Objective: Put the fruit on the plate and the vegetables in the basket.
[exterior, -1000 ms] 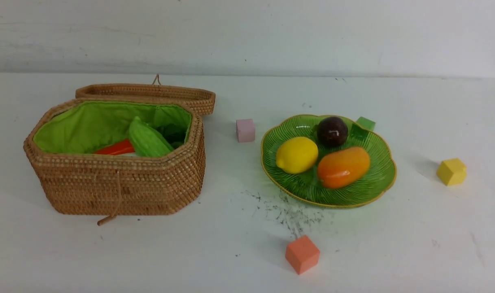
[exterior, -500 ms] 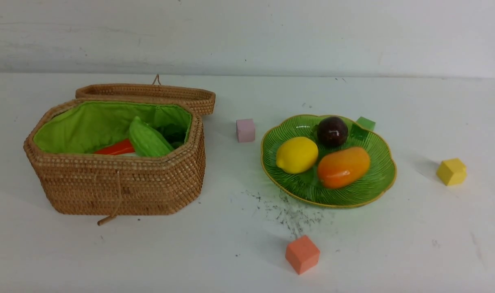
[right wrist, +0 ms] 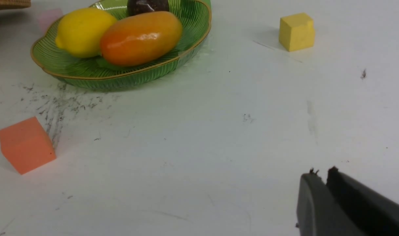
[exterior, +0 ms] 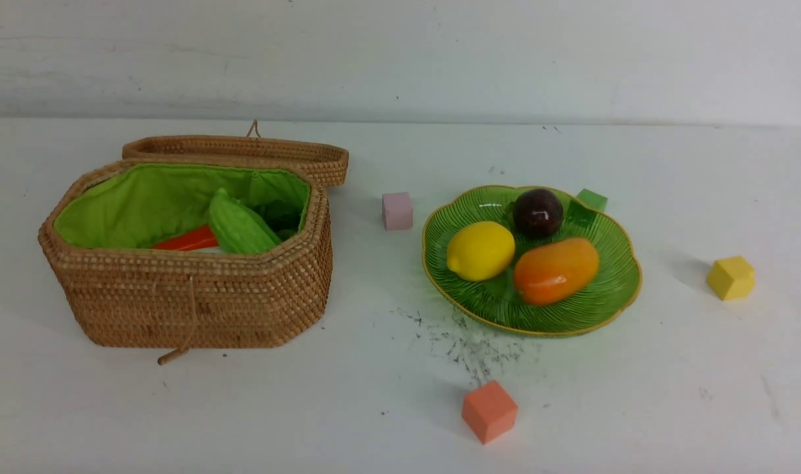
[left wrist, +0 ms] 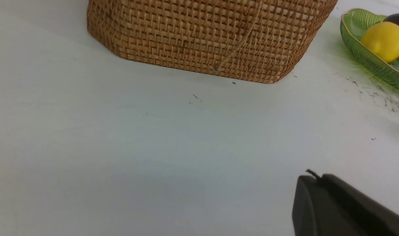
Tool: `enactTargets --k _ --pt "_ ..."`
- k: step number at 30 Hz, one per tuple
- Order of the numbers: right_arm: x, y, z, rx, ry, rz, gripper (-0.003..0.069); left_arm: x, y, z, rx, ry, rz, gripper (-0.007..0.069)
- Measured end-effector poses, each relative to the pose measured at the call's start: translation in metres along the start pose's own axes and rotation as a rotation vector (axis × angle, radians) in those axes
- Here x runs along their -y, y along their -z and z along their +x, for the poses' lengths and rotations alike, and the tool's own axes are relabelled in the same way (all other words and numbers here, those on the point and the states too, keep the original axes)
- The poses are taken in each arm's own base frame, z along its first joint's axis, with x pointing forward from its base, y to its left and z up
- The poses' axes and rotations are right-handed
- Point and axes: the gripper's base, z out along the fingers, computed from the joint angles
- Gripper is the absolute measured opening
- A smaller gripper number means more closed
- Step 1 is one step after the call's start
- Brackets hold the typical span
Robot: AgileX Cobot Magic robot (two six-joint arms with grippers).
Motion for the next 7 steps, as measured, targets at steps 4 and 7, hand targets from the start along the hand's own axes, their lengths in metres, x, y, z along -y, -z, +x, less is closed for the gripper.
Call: enactTargets --k 4,7 --pt "0.0 0.0 0.0 0.0 0.0 0.0 0.0064 0.0 0.0 0.0 0.0 0.0 0.0 -0.0003" --pt "0.0 0.0 0.0 0.0 0.0 0.0 0.0068 0.0 0.0 0.0 0.0 0.0 0.0 -0.0003"
